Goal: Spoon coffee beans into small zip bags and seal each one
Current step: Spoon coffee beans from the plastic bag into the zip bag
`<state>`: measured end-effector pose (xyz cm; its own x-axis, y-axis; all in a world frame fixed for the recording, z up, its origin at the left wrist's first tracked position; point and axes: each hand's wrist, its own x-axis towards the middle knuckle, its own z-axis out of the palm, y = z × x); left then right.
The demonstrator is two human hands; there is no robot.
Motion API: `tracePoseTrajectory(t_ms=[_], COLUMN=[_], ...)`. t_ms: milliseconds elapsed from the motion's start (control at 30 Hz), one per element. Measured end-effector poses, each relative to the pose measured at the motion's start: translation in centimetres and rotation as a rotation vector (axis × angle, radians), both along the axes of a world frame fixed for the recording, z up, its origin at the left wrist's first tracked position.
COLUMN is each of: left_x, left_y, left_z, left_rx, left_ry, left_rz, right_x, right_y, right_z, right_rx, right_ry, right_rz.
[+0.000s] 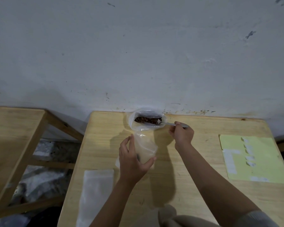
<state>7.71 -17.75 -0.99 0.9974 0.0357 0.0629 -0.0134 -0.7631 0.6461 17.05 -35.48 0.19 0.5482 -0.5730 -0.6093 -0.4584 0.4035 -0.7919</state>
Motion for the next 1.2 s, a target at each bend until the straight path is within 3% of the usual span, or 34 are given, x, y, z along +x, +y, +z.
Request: tracePoseTrajectory(t_ms=[133, 433, 700, 967, 1200], left_x=[0.0, -0.4, -0.1, 0.1, 0.0], left_y=[-0.1, -0.2, -0.9, -2.0, -1.5], left_z=[-0.2, 0.0, -0.1, 0.3, 0.3], left_rx=[0.003, 0.04, 0.051, 0.014, -0.011], left_ry=[-0.028, -0.082, -0.04, 0.022, -0.016], left_rz=[-0.024, -0.045, -0.059, -0.045, -0.034], right_x=[-1.2, -3.6, -6.2, -8.1, -5.5], right_y=[-0.8, -2.3, -3.3, -2.9, -2.4], right_z=[0.5, 1.6, 3.7, 5.0, 4.2], right_rx=[0.087, 0.056, 0.024, -0.241, -0.486], right_ry=[-0.053, -0.119, -0.278, -0.452, -0.426], right_rz=[-0.086, -0.08, 0.068, 0.364, 0.277])
